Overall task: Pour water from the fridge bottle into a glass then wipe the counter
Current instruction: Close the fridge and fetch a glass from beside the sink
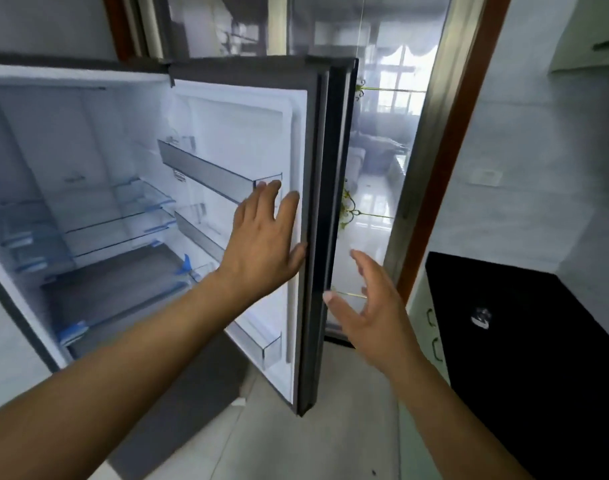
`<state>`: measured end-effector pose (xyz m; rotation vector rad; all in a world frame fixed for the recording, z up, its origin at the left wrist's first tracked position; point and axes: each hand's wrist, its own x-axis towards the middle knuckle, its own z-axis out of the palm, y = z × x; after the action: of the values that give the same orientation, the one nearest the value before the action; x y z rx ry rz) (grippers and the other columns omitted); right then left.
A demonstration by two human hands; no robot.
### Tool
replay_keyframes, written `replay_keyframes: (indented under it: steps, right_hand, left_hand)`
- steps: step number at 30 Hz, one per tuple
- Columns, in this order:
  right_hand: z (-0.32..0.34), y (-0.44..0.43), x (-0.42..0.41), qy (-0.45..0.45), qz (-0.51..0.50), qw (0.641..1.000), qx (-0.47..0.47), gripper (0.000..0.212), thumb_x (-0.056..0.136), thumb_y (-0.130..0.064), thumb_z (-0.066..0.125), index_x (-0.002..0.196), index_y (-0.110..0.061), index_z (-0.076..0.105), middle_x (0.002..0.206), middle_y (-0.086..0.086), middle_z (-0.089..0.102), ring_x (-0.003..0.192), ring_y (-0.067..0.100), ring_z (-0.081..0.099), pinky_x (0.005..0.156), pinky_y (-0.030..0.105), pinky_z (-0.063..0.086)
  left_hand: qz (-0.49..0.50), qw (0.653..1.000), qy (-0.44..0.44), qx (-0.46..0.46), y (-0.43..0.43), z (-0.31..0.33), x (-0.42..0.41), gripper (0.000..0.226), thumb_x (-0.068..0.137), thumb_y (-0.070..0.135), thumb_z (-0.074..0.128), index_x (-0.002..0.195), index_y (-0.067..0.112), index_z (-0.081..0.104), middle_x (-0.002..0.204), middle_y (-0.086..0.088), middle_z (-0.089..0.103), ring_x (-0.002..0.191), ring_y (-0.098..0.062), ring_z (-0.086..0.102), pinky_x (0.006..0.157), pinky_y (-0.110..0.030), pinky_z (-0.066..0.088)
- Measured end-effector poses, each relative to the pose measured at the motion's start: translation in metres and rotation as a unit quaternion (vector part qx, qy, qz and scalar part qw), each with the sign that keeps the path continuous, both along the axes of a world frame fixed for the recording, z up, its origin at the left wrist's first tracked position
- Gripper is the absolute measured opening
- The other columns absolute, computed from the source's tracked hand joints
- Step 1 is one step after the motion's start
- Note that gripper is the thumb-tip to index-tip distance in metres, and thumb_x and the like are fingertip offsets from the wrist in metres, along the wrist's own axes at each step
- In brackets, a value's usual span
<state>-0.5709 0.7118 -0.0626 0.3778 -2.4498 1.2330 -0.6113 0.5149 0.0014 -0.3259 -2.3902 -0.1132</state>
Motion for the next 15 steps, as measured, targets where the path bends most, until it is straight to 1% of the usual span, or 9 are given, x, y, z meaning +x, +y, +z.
replay_keyframes:
  steps: [2,4,5,7,9,11,13,14,15]
  right_hand:
    - [0.019,-0.005,-0.046,0.042,0.006,0.999,-0.013,0.079,0.085,-0.065,0.059,0.150,-0.047,0.019,0.159,-0.011,0.027,0.140,0.008,0.033,0.102,0.025,0.033]
    - [0.034,-0.014,-0.088,0.066,0.007,0.997,-0.024,0.085,0.084,-0.069,0.056,0.152,-0.048,0.010,0.164,-0.010,0.019,0.148,0.013,0.023,0.110,0.032,0.030]
    - [0.040,-0.020,-0.106,0.074,0.007,0.997,-0.027,0.088,0.084,-0.071,0.055,0.153,-0.049,0.006,0.165,-0.010,0.014,0.151,0.015,0.018,0.114,0.037,0.030]
    - [0.047,-0.030,-0.135,0.086,0.002,0.996,-0.026,0.095,0.084,-0.072,0.055,0.154,-0.048,-0.004,0.167,-0.011,0.004,0.154,0.017,0.009,0.118,0.047,0.029]
    - [0.050,-0.038,-0.153,0.095,0.004,0.995,-0.037,0.102,0.083,-0.072,0.057,0.154,-0.047,-0.012,0.167,-0.011,-0.001,0.154,0.018,0.008,0.118,0.051,0.031]
    - [0.049,-0.047,-0.161,0.094,0.017,0.992,-0.078,0.107,0.081,-0.072,0.059,0.152,-0.048,-0.016,0.168,-0.008,0.000,0.153,0.019,0.011,0.117,0.049,0.033]
    - [0.046,-0.055,-0.160,0.100,0.019,0.989,-0.103,0.108,0.080,-0.071,0.060,0.152,-0.048,-0.016,0.167,-0.004,0.003,0.153,0.019,0.013,0.116,0.044,0.033]
    - [0.044,-0.059,-0.158,0.108,0.017,0.988,-0.110,0.108,0.080,-0.069,0.061,0.153,-0.048,-0.015,0.167,-0.004,0.005,0.152,0.015,0.013,0.115,0.038,0.032]
    - [0.043,-0.064,-0.155,0.118,0.017,0.986,-0.115,0.106,0.081,-0.068,0.061,0.153,-0.047,-0.014,0.166,-0.005,0.007,0.150,0.006,0.011,0.113,0.030,0.030]
  left_hand:
    - [0.033,0.999,0.003,-0.015,0.000,0.021,-0.034,0.080,0.086,0.040,0.068,0.149,0.005,0.033,0.156,-0.028,0.031,0.146,-0.048,0.026,0.116,-0.060,0.029]
    - [0.056,0.998,0.000,-0.028,0.000,0.033,-0.059,0.084,0.087,0.040,0.069,0.152,0.007,0.027,0.157,-0.025,0.032,0.148,-0.045,0.024,0.118,-0.057,0.023]
    - [0.057,0.998,0.000,-0.033,0.000,0.037,-0.068,0.086,0.088,0.038,0.070,0.154,0.008,0.024,0.155,-0.024,0.036,0.147,-0.044,0.027,0.119,-0.055,0.023]
    - [0.045,0.998,0.011,-0.036,-0.002,0.038,-0.080,0.086,0.087,0.033,0.070,0.155,0.007,0.022,0.145,-0.023,0.049,0.137,-0.042,0.043,0.115,-0.051,0.033]
    - [0.026,0.999,0.028,-0.005,-0.006,0.036,-0.082,0.084,0.086,0.030,0.070,0.152,0.002,0.026,0.126,-0.020,0.061,0.111,-0.035,0.061,0.098,-0.047,0.049]
    - [0.022,0.999,0.030,0.010,-0.008,0.032,-0.082,0.083,0.086,0.030,0.071,0.150,-0.002,0.030,0.111,-0.017,0.065,0.092,-0.032,0.065,0.084,-0.045,0.053]
    - [0.023,0.999,0.025,-0.001,-0.010,0.028,-0.081,0.081,0.087,0.032,0.068,0.149,-0.005,0.031,0.107,-0.016,0.065,0.090,-0.032,0.064,0.083,-0.045,0.052]
    - [0.022,1.000,0.022,0.003,-0.011,0.028,-0.080,0.081,0.088,0.034,0.067,0.150,-0.004,0.030,0.108,-0.015,0.065,0.092,-0.032,0.064,0.084,-0.045,0.051]
    - [0.022,1.000,0.017,0.012,-0.014,0.029,-0.078,0.081,0.088,0.035,0.066,0.150,-0.003,0.029,0.111,-0.015,0.065,0.094,-0.032,0.064,0.086,-0.044,0.051]
